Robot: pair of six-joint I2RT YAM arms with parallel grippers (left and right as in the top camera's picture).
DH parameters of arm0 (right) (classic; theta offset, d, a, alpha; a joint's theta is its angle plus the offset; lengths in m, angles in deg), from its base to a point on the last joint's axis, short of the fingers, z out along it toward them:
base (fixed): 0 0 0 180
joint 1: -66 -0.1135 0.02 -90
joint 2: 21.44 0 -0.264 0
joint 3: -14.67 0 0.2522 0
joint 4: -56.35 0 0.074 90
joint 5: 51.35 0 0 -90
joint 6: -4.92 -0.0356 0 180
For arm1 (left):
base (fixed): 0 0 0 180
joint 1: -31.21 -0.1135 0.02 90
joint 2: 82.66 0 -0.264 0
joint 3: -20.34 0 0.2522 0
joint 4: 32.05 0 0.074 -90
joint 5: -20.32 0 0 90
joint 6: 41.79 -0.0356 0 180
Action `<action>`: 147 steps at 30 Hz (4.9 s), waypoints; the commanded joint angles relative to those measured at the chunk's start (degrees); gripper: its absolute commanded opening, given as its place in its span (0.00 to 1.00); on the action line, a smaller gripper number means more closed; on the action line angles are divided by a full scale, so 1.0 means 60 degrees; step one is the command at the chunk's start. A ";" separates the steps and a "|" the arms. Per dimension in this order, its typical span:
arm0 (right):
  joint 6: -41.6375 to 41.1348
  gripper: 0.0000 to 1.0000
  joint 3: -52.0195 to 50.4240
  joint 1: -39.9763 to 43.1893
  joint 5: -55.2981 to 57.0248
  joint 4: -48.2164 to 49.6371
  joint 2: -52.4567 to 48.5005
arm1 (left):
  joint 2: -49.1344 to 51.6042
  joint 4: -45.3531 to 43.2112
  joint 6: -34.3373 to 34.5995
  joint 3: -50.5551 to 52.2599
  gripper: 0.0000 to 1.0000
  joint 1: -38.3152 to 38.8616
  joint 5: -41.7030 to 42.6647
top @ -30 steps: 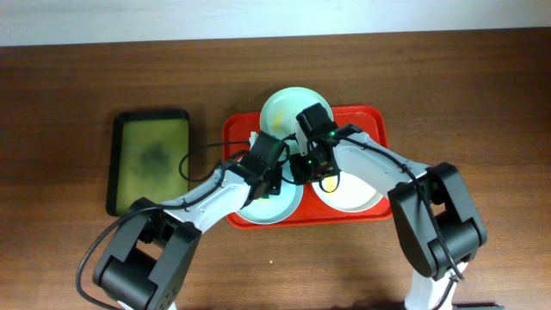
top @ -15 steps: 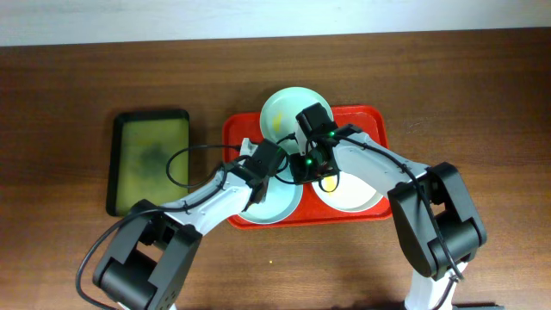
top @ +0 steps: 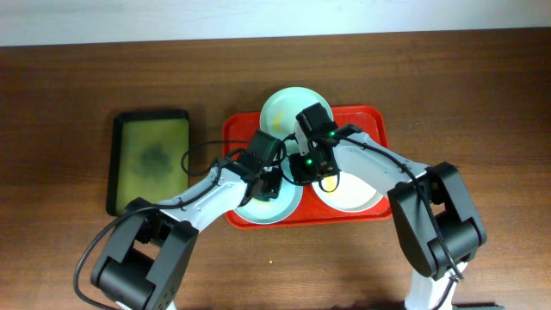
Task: Clean dirty plates on tray and stack at the side
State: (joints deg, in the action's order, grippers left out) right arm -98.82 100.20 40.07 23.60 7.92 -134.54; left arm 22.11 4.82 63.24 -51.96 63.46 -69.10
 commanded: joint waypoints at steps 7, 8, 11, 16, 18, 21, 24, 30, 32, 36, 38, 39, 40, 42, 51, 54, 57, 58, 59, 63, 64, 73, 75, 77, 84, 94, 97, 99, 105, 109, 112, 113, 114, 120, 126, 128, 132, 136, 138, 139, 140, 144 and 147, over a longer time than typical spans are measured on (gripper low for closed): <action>-0.0051 0.04 -0.0080 -0.0055 0.0124 0.0113 -0.0149 | 0.0233 0.1953 0.0892 0.0237 0.00 -0.0026 -0.4269; -0.0047 0.04 -0.0076 -0.0055 0.0124 0.0120 -0.0149 | 0.0069 0.1945 0.1111 0.0135 0.00 -0.0149 -0.4178; -0.0047 0.04 -0.0073 -0.0055 0.0124 0.0157 -0.0080 | -0.0382 0.1865 0.1279 -0.0073 0.00 -0.0328 -0.3595; -0.0047 0.04 -0.0015 -0.0055 0.0124 0.0182 0.0189 | -0.1504 0.1661 0.1275 -0.0342 0.00 -0.0688 -0.2575; -0.0044 0.04 0.0091 -0.0055 0.0124 0.0135 0.0386 | -0.1923 0.1665 0.1271 -0.0350 0.00 -0.0925 -0.2065; -0.0011 0.04 0.0466 -0.0055 0.0138 -0.0215 0.0878 | -0.2754 0.1887 0.1202 -0.0350 0.00 -0.1617 -0.0809; -0.0007 0.04 0.0783 -0.0117 0.0783 -0.0616 0.1366 | -0.3319 0.2237 0.1202 -0.0350 0.00 -0.2277 -0.0481; 0.0244 0.04 0.1621 -0.0794 0.3322 -0.1821 0.2167 | -0.4040 0.3104 0.1206 -0.0350 0.00 -0.3679 0.0364; 0.0248 0.04 0.2036 -0.1188 0.4441 -0.2200 0.2317 | -0.4091 0.3246 0.1202 -0.0350 0.00 -0.4175 0.0452; 0.0539 0.04 0.2838 -0.2146 0.7577 -0.2903 0.2382 | -0.4091 0.3530 0.1198 -0.0350 0.00 -0.5060 0.0448; 0.1282 0.04 0.3013 -0.2656 0.8907 -0.2896 0.2382 | -0.4091 0.3687 0.1195 -0.0350 0.00 -0.5442 0.0448; 0.1581 0.04 0.3067 -0.2874 0.9428 -0.2892 0.2382 | -0.4091 0.3745 0.1122 -0.0350 0.00 -0.5599 0.0452; 0.1854 0.04 0.3082 -0.3100 1.0010 -0.2827 0.2382 | -0.4091 0.3778 0.0991 -0.0350 0.00 -0.5745 0.0452; 0.2477 0.04 0.3085 -0.3665 1.1435 -0.2648 0.2382 | -0.4091 0.3858 0.0805 -0.0350 0.00 -0.6033 0.0452; 0.6859 0.04 0.3085 -0.5402 1.5194 -0.0503 0.2382 | -0.4091 0.3985 0.0805 -0.0346 0.00 -0.6280 0.0448; 0.7621 0.04 0.3085 -0.5552 1.5558 0.0240 0.2382 | -0.4091 0.3985 0.0805 -0.0346 0.00 -0.6280 0.0444; 0.7715 0.04 0.3085 -0.5552 1.5551 0.0375 0.2382 | -0.4091 0.3989 0.0805 -0.0346 0.00 -0.6280 0.0444; 0.7628 0.04 0.3085 -0.5548 1.5548 0.0372 0.2379 | -0.4091 0.3985 0.0805 -0.0346 0.00 -0.6280 0.0444; 0.7206 0.04 0.3082 -0.5548 1.5478 0.0357 0.2379 | -0.4091 0.3985 0.0805 -0.0346 0.00 -0.6280 0.0441; 0.3217 0.04 0.2743 -0.5045 1.1373 -0.0852 0.2328 | -0.4091 0.3989 0.0805 -0.0346 0.00 -0.6280 0.0222; 0.3242 0.04 0.2532 -0.4674 0.9639 -0.0943 0.2204 | -0.4091 0.3993 0.0805 -0.0346 0.00 -0.6280 0.0229; 0.1457 0.04 0.2470 -0.0463 0.3949 -0.1581 0.2182 | -0.4091 0.3985 0.0805 -0.0339 0.00 -0.6280 0.0229; 0.1457 0.04 0.2466 0.0809 0.1781 -0.1596 0.2120 | -0.4091 0.3982 0.0805 -0.0339 0.00 -0.6277 0.0229; 0.1457 0.04 0.2444 0.2211 -0.0397 -0.1625 0.1996 | -0.4091 0.3982 0.0805 -0.0339 0.00 -0.6277 0.0229; 0.1191 0.04 0.2142 0.6517 -0.1424 -0.1661 0.1570 | -0.4091 0.3993 0.0805 -0.0313 0.00 -0.6277 0.0233; 0.0095 0.04 0.2127 0.9202 -0.0022 -0.1111 -0.0044 | -0.4091 0.3792 0.0805 -0.0106 0.00 -0.6277 0.0229; 0.0091 0.04 0.2127 0.9267 0.0758 -0.0965 -0.0619 | -0.4091 0.3730 0.0805 -0.0106 0.00 -0.6277 0.0229; 0.0091 0.04 0.2127 0.9267 0.1177 -0.0827 -0.0874 | -0.4091 0.3723 0.0805 -0.0106 0.00 -0.6277 0.0226; 0.0095 0.17 0.2215 0.9267 0.0761 -0.0619 -0.0885 | -0.4091 0.3621 0.0805 -0.0106 0.00 -0.6277 0.0229; 0.0623 0.51 0.2965 0.9253 -0.2823 -0.1104 -0.0474 | -0.4087 0.3588 0.0805 -0.0106 0.00 -0.6277 0.0240; 0.0812 0.63 0.3555 0.9041 -0.4524 -0.1392 0.0062 | -0.4084 0.3577 0.0805 -0.0102 0.00 -0.6277 0.0237; 0.0812 0.66 0.3683 0.8899 -0.4656 -0.1432 0.0222 | -0.4084 0.3581 0.0805 -0.0106 0.00 -0.6277 0.0237; 0.0816 0.69 0.3803 0.8663 -0.4677 -0.1526 0.0437 | -0.4084 0.3581 0.0805 -0.0102 0.00 -0.6277 0.0237; 0.0812 0.73 0.3789 0.6703 -0.4401 -0.1435 0.0718 | -0.4084 0.3552 0.0805 -0.0102 0.00 -0.6277 0.0237; 0.0630 0.57 0.3566 0.3887 -0.0550 -0.1402 -0.0259 | -0.4062 0.3555 0.0809 -0.0087 0.00 -0.6269 0.0270; 0.0474 0.45 0.3566 0.3228 0.0780 -0.1333 -0.0601 | -0.4054 0.3555 0.0809 -0.0087 0.00 -0.6269 0.0270; 0.0087 0.45 0.3566 0.2397 0.2288 -0.1104 -0.1137 | -0.4044 0.3552 0.0805 -0.0087 0.00 -0.6269 0.0270; -0.0055 0.45 0.3566 0.2076 0.2262 -0.0852 -0.1745 | -0.4044 0.3519 0.0809 -0.0087 0.00 -0.6269 0.0270; -0.0044 0.45 0.3566 0.2065 0.2113 -0.0674 -0.2014 | -0.4044 0.3523 0.0809 -0.0087 0.00 -0.6269 0.0270; -0.0047 0.45 0.3566 0.2065 0.2106 -0.0634 -0.2069 | -0.4044 0.3523 0.0809 -0.0087 0.00 -0.6269 0.0270; -0.0047 0.45 0.3566 0.2065 0.2084 -0.0576 -0.2109 | -0.4044 0.3523 0.0809 -0.0087 0.00 -0.6269 0.0270; -0.0047 0.35 0.3566 0.2065 0.1978 -0.0426 -0.2164 | -0.4036 0.3515 0.0809 -0.0087 0.00 -0.6269 0.0270; -0.0047 0.04 0.3570 0.2065 0.1698 -0.0397 -0.2160 | -0.4036 0.3512 0.0809 -0.0087 0.00 -0.6269 0.0270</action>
State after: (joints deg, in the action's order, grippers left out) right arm -98.62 121.84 52.81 34.71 5.40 -147.02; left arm -1.39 26.16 68.81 -52.99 26.08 -67.31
